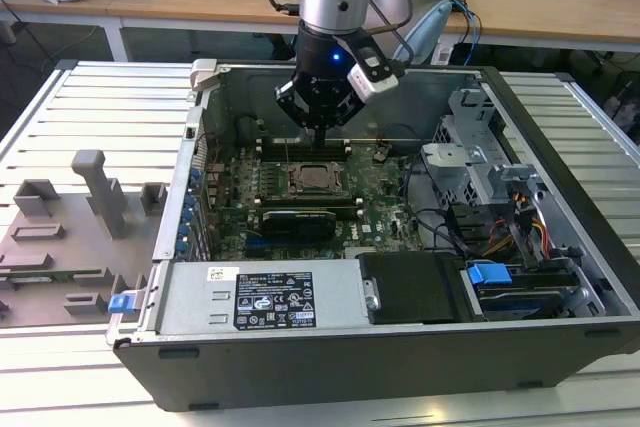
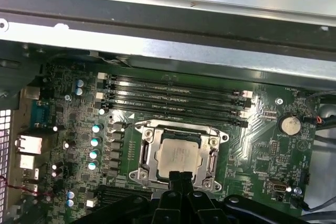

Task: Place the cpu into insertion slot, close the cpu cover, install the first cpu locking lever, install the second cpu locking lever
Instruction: 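Install the first cpu locking lever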

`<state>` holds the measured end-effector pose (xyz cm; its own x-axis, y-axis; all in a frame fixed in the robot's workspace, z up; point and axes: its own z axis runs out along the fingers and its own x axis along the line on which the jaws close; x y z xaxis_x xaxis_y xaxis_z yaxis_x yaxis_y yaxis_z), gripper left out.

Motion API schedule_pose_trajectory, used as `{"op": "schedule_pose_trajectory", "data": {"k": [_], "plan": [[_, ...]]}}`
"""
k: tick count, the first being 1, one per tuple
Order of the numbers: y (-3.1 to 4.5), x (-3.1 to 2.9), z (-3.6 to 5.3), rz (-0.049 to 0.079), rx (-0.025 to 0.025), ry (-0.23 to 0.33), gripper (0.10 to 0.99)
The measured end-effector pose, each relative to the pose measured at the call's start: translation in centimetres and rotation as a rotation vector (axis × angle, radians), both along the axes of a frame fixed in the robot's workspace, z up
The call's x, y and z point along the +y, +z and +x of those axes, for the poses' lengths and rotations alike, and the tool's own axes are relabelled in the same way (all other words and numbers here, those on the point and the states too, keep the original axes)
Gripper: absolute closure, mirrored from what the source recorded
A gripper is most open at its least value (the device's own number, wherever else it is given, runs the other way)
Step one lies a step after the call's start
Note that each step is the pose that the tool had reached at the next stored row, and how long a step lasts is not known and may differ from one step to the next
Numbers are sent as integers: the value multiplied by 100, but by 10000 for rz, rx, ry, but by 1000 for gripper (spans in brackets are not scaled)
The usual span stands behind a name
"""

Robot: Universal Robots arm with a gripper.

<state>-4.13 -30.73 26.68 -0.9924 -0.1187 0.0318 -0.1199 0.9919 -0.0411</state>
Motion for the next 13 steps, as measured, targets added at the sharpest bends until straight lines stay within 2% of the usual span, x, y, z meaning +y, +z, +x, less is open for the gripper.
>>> {"op": "schedule_pose_trajectory", "data": {"k": [4, 13], "plan": [[1, 0, -105, -1, 0, 0, 980], [1, 0, -254, -6, 0, 2, 980]]}}
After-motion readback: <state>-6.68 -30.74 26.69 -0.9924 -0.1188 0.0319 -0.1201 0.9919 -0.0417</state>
